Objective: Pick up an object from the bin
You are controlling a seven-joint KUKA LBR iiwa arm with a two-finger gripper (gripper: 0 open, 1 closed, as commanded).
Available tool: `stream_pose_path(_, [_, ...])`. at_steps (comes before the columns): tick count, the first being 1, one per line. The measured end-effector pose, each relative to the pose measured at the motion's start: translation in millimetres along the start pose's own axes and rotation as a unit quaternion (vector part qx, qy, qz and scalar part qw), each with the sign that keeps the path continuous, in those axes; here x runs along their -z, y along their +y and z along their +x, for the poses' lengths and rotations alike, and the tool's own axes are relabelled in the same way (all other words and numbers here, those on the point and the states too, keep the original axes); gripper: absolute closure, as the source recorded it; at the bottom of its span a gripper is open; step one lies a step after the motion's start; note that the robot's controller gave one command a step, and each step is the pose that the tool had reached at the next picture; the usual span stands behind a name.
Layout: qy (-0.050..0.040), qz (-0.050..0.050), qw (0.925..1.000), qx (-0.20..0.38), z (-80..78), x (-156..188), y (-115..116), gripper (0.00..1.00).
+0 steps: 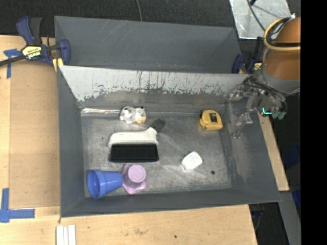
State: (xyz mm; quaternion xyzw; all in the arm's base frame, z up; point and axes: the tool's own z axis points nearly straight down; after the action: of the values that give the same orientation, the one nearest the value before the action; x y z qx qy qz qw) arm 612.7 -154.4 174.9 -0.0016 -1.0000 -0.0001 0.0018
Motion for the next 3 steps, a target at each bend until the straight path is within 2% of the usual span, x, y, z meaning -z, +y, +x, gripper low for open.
stream_pose_path(1, [-0.0029,0.001,1.0000,0.001,-1.2,4.0,0.6,0.00])
stream_pose_path(2, [-0.0066,0.001,1.0000,0.000,-7.6,-55.3,34.0,0.00])
stream_pose_path(3, [-0.0090,-0.001,0.9998,-0.018,9.2,-95.8,50.3,1.00])
